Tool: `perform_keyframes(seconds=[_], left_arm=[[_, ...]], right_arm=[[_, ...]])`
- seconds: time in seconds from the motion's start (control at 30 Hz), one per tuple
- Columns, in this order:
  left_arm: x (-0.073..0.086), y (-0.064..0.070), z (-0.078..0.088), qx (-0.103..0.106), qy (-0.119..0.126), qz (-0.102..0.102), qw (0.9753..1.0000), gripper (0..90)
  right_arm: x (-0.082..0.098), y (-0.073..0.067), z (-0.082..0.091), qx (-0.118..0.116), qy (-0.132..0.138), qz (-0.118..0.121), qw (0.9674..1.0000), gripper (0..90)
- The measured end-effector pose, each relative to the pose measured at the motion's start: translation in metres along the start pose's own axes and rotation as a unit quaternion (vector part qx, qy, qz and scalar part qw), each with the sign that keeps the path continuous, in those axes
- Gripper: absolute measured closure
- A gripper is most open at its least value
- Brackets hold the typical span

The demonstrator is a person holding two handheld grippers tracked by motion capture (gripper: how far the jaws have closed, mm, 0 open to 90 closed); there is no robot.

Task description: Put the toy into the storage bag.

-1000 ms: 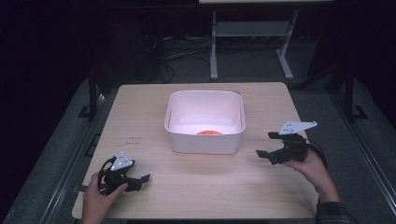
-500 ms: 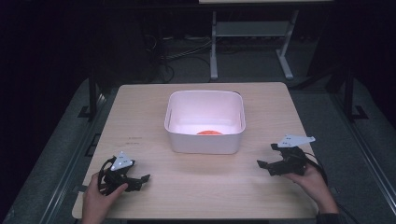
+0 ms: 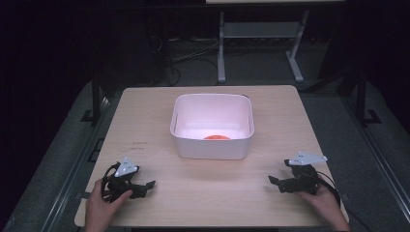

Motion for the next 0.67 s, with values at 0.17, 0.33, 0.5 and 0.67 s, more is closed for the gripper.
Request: perform_keyframes(seconds=[0.17,0.33,0.5,0.67], left_arm=[[0.0,0.0,0.0,0.0,0.0,0.001,1.0,13.1],[0.0,0.0,0.0,-0.001,0.0,0.001,1.0,13.2],[0.0,0.0,0.0,-0.001,0.0,0.001,1.0,13.1],[0.0,0.0,0.0,-0.001,0.0,0.001,1.0,13.1]], right_arm=[[0.008,0.001,-0.004,0.008,-0.014,-0.004,0.9999,10.1],[0.013,0.001,-0.009,0.012,-0.023,-0.001,0.9997,8.3],[0.013,0.001,-0.009,0.011,-0.024,-0.001,0.9997,8.1],[0.013,0.001,-0.009,0.011,-0.023,0.0,0.9997,8.2]])
Point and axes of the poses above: each handheld gripper's, and its own axes: z roughly backward along the jaws, x roughly out of its underside, y roughly to its right, the point moved 3 cm from there along -z, roughly forward along the jaws, and after that the axes turned 4 degrees about -x, right-handed, at the moved point
